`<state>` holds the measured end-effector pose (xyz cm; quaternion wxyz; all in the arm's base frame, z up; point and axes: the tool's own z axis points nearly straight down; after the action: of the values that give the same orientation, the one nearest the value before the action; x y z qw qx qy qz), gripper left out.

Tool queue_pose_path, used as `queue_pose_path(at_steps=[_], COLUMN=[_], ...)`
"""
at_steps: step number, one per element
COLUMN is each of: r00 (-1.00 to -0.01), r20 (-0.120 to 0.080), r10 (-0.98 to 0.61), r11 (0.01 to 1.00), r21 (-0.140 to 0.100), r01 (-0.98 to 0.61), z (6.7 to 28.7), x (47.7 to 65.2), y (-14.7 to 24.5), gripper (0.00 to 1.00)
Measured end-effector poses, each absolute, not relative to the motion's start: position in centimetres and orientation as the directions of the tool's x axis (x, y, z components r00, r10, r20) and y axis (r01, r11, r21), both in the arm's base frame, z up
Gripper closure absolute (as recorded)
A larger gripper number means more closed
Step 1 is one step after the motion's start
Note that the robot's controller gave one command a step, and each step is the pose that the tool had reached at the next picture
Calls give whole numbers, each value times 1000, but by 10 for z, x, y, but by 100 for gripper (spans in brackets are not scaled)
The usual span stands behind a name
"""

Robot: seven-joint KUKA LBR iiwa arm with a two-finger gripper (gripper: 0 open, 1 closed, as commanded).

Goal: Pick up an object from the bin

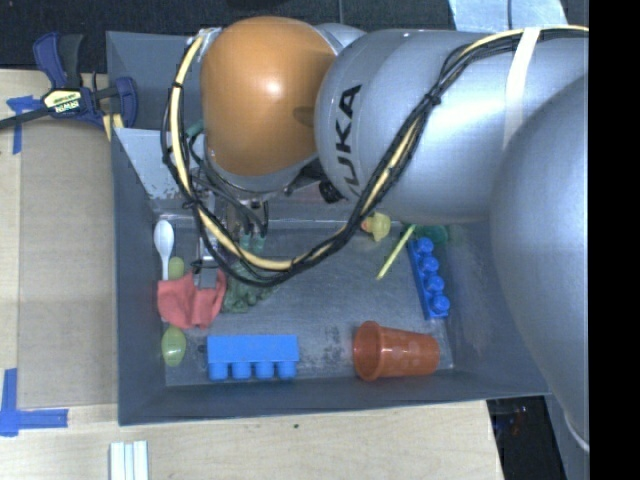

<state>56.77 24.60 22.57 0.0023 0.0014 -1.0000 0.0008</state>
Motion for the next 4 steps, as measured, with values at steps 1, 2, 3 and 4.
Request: queue_pose_path(at_steps=[1, 2, 3, 4], r00=[-1000, -995, -957, -957], r20=[-3, -6, -11, -11], r10=[0, -101, -289, -289], r11=[1000, 995, 957, 957], r21=[1, 2, 2, 2], r01=[0, -101, -289, -289], z=[231, 175, 105, 105], x=[570, 548, 528, 528], y=[245, 241, 218, 218], gripper=[0, 0, 100, 100])
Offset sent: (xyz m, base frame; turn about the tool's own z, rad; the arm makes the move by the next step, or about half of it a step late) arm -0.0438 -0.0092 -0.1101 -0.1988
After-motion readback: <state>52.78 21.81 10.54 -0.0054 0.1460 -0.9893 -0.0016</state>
